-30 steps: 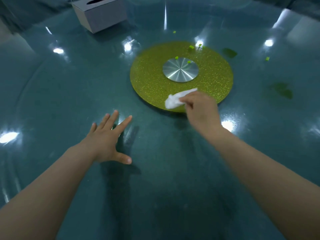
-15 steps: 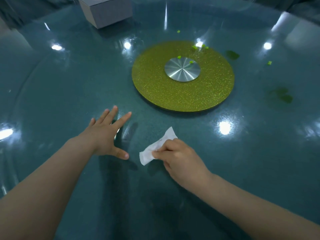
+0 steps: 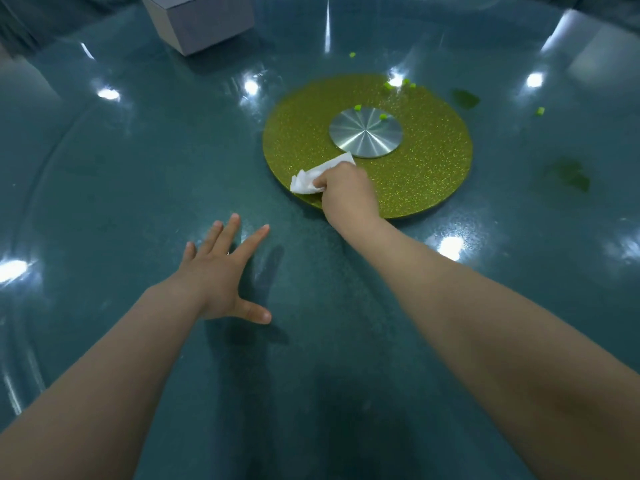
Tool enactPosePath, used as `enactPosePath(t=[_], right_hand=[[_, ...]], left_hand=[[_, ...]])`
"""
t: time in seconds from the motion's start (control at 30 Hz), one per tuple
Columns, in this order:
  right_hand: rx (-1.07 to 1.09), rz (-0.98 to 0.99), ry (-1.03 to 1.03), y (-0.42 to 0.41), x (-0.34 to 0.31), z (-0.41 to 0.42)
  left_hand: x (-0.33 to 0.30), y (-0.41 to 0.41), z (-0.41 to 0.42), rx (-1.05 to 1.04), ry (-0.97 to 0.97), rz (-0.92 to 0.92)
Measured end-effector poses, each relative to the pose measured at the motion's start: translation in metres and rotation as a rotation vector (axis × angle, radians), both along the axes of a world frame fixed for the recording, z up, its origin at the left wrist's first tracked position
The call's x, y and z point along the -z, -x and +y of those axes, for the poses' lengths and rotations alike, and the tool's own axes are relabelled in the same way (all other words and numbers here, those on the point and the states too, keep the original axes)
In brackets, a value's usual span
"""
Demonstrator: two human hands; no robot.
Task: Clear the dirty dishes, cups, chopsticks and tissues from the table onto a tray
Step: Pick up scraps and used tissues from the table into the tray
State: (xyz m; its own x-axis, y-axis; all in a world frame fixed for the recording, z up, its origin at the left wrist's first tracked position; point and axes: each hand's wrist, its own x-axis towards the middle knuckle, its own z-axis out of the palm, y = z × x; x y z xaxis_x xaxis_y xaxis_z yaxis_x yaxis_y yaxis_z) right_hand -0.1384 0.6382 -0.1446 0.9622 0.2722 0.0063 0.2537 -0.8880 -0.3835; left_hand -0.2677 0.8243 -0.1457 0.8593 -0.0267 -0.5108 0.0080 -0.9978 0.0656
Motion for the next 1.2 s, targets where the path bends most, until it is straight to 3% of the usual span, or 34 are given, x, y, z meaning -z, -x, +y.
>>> enactPosePath(t=[0.17,0.5,0.67,0.77,0.9,1.03,1.2], right_hand=[[-0.175,-0.131,-0.035,0.064,0.011,-0.01],[-0.377,-0.01,-0.191,0.152,0.003,-0.06],[-0.386,0.143,-0.153,0.168,-0.005,-0.098],[-0.245,0.156,-0.095,0.168,-0.011,-0.147],[0.086,0.009,-0.046,0.153,-0.02,-0.227],[0.402,0.001,0.127,0.14,-0.02,-0.3],[0.455,-0.043,0.233,0.153,-0.008,-0.305]], left_hand=[[-0.001,0.002,-0.008,-0.029,0.015,0.004],[-0.009,0.009,-0.029,-0.078,0.034,0.007],[-0.015,0.01,-0.04,-0.096,0.051,0.015],[-0.011,0.011,-0.044,-0.111,0.053,0.009],[-0.005,0.01,-0.045,-0.107,0.051,0.005],[-0.004,0.007,-0.043,-0.117,0.058,0.009],[-0.001,0.009,-0.028,-0.122,0.099,-0.034]])
